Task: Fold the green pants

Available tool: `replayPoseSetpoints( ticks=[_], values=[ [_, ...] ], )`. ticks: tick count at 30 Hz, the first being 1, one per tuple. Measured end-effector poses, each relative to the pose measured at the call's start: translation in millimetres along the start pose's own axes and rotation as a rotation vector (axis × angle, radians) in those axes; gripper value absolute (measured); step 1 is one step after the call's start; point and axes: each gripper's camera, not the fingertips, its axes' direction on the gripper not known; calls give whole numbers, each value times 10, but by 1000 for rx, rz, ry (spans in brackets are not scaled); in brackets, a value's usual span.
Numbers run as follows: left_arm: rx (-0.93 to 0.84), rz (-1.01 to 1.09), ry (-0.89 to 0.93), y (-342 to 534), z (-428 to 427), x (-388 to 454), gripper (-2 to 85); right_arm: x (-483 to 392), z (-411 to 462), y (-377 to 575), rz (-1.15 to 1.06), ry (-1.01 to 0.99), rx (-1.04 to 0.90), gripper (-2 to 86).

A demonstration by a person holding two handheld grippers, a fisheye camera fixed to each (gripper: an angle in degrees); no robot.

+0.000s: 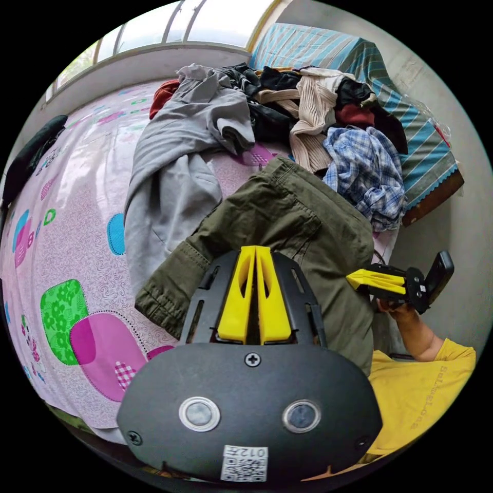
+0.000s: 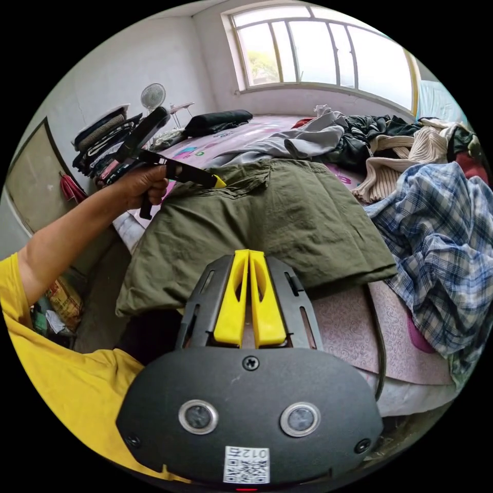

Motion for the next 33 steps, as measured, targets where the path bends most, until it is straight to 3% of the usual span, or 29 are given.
replayPoseSetpoints(
  ticks=[4,8,11,15,18,28,31,33],
  values=[
    [68,-10,-121,194,-277,161,3,-271,-202,35,-7,75,11,0],
    [89,22,-191,464,-412,266,3,-722,-446,132,-126,-93,169,1],
    [88,-28,-159,612,-341,137,2,-947,-244,148,-169,-191,118,1],
    [105,-107,-59,764,-210,-92,0,-1075,101,281,-175,-141,-14,1],
    [99,-103,-36,819,-162,-159,-1,-1080,124,501,-152,-135,29,1],
    [156,-95,-101,1056,-327,-103,1,-1266,-6,784,-197,-11,-9,3],
    [276,-58,-196,1254,-585,59,2,-1263,-320,833,-193,-63,156,4],
    [246,-62,-144,1278,-528,29,2,-1268,-364,820,-194,-142,215,5]
  ],
)
